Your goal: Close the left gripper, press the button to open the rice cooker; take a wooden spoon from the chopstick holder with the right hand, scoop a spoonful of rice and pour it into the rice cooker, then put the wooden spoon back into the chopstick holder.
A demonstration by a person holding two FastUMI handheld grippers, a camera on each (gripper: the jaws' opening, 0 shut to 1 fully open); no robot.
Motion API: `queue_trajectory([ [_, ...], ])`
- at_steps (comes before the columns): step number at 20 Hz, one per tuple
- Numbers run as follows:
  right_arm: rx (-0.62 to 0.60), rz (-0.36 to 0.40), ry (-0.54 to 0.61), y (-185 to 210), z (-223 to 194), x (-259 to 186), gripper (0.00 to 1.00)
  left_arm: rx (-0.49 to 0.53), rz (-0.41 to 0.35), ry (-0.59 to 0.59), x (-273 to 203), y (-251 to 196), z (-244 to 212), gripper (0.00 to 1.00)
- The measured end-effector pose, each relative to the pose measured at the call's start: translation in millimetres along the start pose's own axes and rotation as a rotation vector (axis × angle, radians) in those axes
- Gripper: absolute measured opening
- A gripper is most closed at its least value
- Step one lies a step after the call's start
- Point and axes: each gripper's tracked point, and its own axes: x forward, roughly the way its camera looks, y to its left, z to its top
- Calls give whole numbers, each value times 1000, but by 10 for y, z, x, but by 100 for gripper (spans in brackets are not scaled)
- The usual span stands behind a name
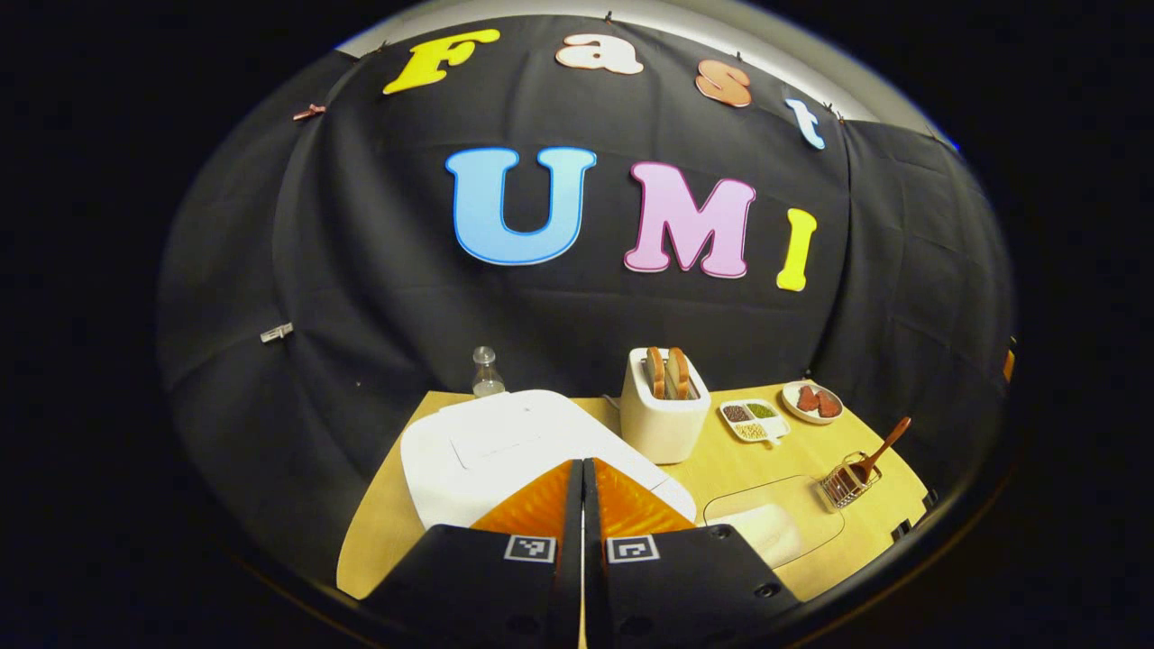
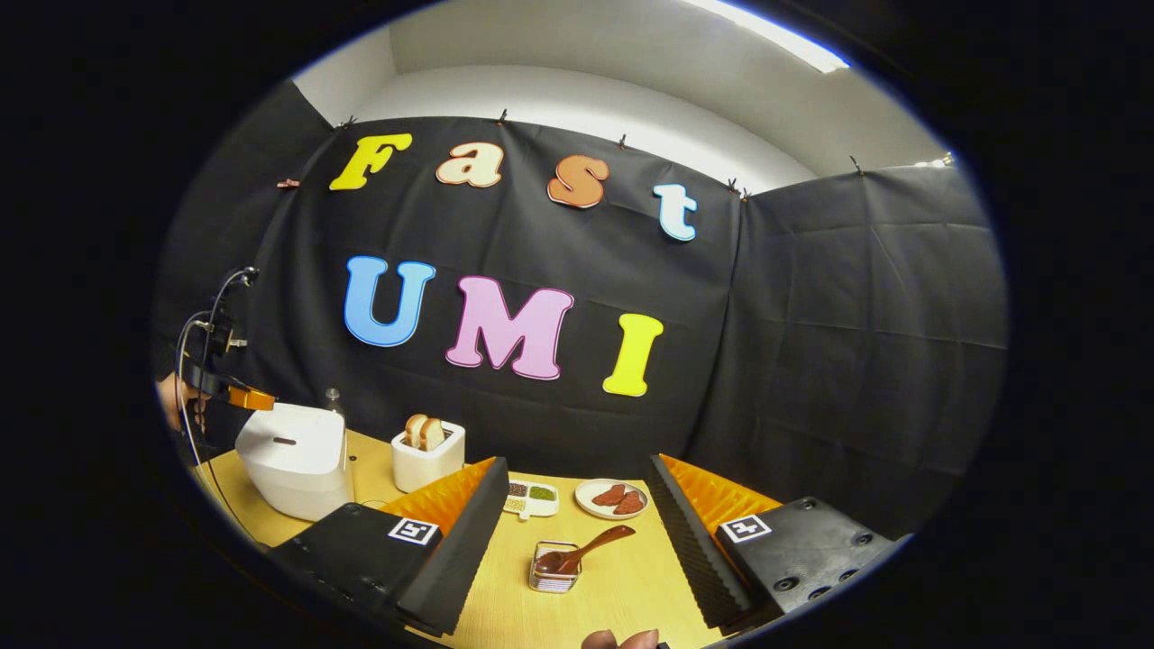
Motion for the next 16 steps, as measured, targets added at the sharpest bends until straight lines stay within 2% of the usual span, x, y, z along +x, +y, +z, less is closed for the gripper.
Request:
queue_trajectory([
  [5,16,-73,24,-148,-52,-67,97,-36,-19,114,280,85,-299,7],
  [7,12,-85,19,-173,-33,-103,97,-52,-19,158,342,132,-406,10],
  [8,8,-87,16,-179,-18,-113,97,-56,-18,174,350,150,-439,7],
  [16,-6,-52,8,-80,-17,-134,97,-10,-59,206,259,161,-437,7],
])
